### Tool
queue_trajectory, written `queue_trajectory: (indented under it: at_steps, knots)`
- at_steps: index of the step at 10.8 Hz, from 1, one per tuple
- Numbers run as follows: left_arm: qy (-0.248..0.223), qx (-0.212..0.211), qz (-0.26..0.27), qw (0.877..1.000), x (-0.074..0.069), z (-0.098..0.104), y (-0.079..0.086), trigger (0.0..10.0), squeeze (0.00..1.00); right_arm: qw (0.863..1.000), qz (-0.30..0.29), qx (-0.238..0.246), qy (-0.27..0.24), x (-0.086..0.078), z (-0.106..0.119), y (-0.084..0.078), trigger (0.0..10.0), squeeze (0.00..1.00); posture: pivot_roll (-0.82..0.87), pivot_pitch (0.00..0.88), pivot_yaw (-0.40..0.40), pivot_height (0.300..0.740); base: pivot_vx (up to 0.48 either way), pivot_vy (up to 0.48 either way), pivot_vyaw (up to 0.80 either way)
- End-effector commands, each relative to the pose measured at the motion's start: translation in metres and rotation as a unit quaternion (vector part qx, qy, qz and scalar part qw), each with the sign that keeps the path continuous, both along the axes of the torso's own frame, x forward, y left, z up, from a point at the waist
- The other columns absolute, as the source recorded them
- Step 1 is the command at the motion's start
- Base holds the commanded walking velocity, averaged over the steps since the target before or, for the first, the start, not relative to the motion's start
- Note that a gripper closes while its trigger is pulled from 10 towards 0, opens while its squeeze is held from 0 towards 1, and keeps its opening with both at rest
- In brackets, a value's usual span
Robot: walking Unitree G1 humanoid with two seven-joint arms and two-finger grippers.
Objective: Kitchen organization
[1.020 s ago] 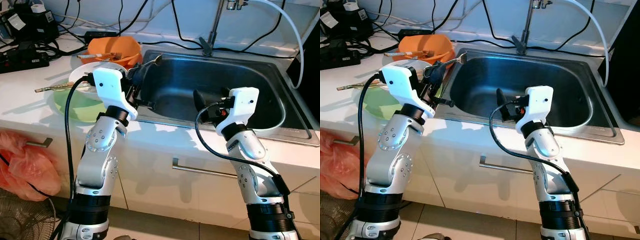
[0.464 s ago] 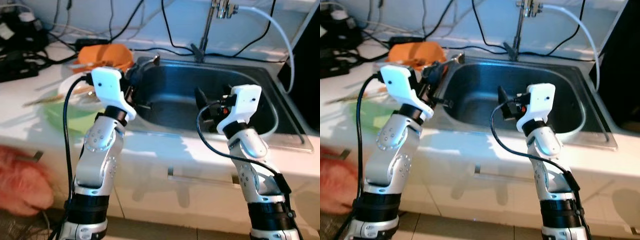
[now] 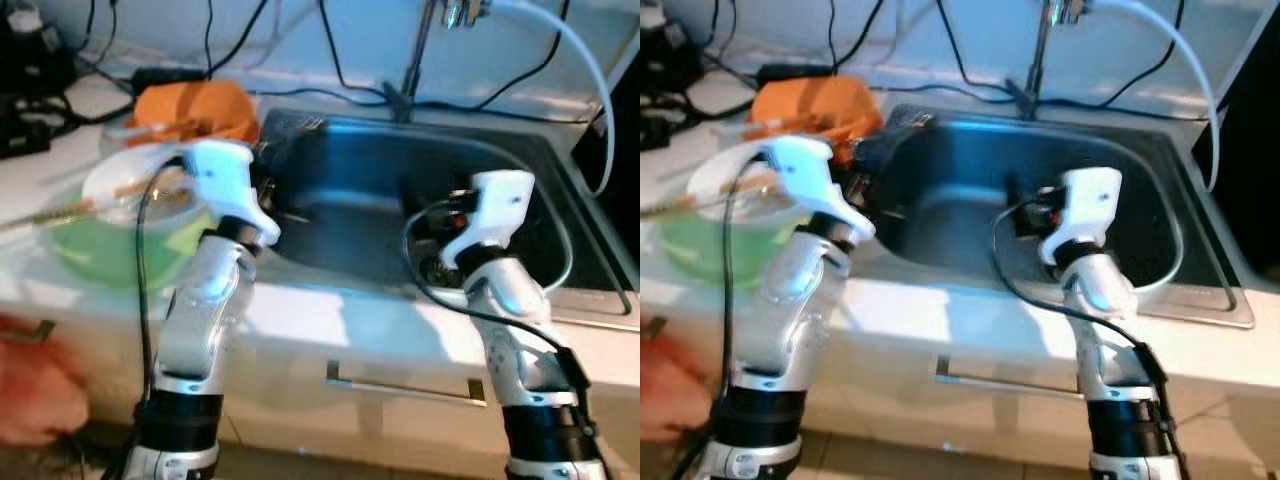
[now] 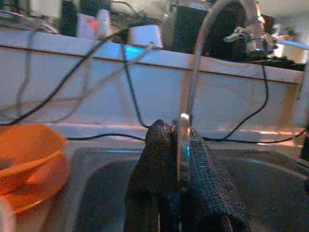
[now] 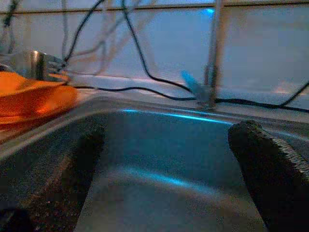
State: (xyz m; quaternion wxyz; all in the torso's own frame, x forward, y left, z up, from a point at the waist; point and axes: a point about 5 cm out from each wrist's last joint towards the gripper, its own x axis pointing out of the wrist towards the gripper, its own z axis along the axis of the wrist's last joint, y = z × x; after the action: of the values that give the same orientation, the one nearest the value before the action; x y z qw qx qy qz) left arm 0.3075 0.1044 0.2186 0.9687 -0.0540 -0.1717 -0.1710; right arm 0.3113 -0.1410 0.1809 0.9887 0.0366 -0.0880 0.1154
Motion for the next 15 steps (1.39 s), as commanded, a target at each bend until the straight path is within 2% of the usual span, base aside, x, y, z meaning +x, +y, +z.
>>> queue_trajectory:
  at_steps: [1, 7, 8, 11, 13, 14, 15]
  knots:
    - [-0.002, 0.001, 0.008, 1.000, 0.000, 0.001, 0.004, 0.6, 0.00, 1.000, 0.006, -0.004, -0.012, 0.000, 0.005, 0.004, 10.0, 0.00, 0.10, 0.000, -0.018, 0.740, 0.000, 0.000, 0.00]
    - [0.007, 0.004, 0.012, 1.000, 0.000, -0.003, 0.004, 1.3, 0.00, 1.000, 0.012, -0.003, -0.007, 0.000, 0.004, 0.007, 10.0, 0.00, 0.10, 0.000, -0.022, 0.740, 0.000, 0.000, 0.00]
    - [0.003, -0.002, 0.009, 1.000, -0.001, -0.002, 0.002, 1.6, 0.00, 1.000, 0.014, 0.012, 0.000, 0.001, 0.003, 0.007, 10.0, 0.00, 0.10, 0.000, -0.031, 0.740, 0.000, 0.000, 0.00]
    - [-0.003, -0.026, 0.003, 1.000, -0.001, -0.001, -0.004, 0.9, 0.00, 0.995, 0.042, 0.078, 0.036, 0.006, 0.002, 0.016, 10.0, 0.00, 0.10, 0.000, -0.065, 0.740, 0.000, 0.000, 0.00]
    - [-0.006, -0.056, 0.022, 0.998, 0.001, 0.002, 0.001, 0.0, 0.00, 0.988, 0.072, 0.121, 0.057, 0.013, 0.005, 0.025, 10.0, 0.00, 0.13, 0.014, -0.103, 0.740, 0.000, 0.000, 0.00]
    - [-0.005, -0.086, 0.031, 0.996, 0.003, 0.005, 0.003, 0.0, 0.00, 0.984, 0.099, 0.133, 0.068, 0.016, 0.007, 0.035, 10.0, 0.00, 0.15, 0.024, -0.130, 0.740, 0.000, 0.000, 0.00]
    - [-0.008, -0.091, 0.033, 0.995, 0.003, 0.006, 0.002, 0.0, 0.00, 0.982, 0.111, 0.132, 0.073, 0.017, 0.008, 0.039, 10.0, 0.00, 0.16, 0.027, -0.138, 0.740, 0.000, 0.000, 0.00]
